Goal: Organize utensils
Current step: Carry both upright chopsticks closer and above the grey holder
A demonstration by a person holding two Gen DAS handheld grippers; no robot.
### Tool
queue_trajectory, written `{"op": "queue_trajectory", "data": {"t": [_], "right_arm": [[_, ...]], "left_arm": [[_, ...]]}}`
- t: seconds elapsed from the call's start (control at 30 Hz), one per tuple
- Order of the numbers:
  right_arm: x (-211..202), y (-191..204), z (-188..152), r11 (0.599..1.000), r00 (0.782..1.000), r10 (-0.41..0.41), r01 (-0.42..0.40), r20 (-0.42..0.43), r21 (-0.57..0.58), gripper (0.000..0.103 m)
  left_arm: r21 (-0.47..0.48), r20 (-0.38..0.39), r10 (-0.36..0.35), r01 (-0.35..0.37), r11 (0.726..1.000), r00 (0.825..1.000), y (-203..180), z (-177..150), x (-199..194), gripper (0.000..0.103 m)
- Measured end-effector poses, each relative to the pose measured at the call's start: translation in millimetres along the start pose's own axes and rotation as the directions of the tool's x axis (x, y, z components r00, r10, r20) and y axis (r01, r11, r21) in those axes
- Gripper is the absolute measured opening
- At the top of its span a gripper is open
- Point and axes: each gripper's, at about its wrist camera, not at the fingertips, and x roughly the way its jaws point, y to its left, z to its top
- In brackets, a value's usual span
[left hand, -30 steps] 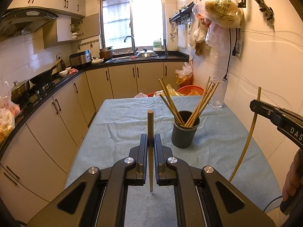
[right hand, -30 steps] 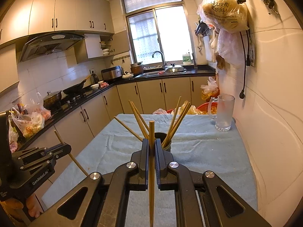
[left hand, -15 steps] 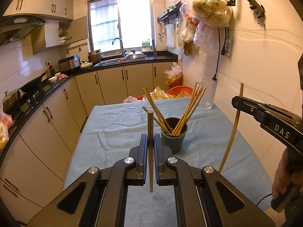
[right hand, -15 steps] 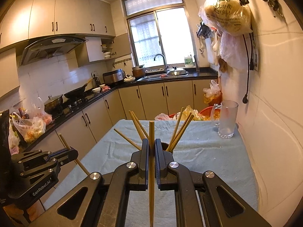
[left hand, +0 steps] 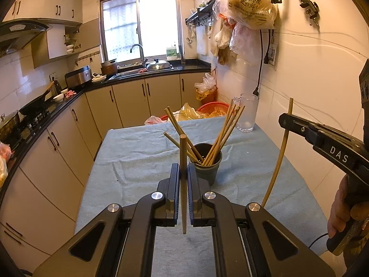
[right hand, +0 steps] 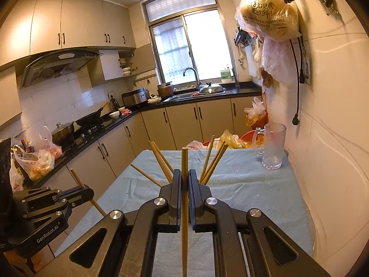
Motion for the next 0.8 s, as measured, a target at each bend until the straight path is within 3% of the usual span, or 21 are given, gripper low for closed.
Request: {"op": "queue_trajectory", "data": {"t": [0.8], "right_arm": [[10, -34, -13, 0.998, 1.000, -0.004, 0.006, -0.030, 0.069, 0.006]], "left_arm": [[0.021, -0.030, -0.028, 0.029, 0.999, 0.999, -12, 1, 8, 0.006]]}}
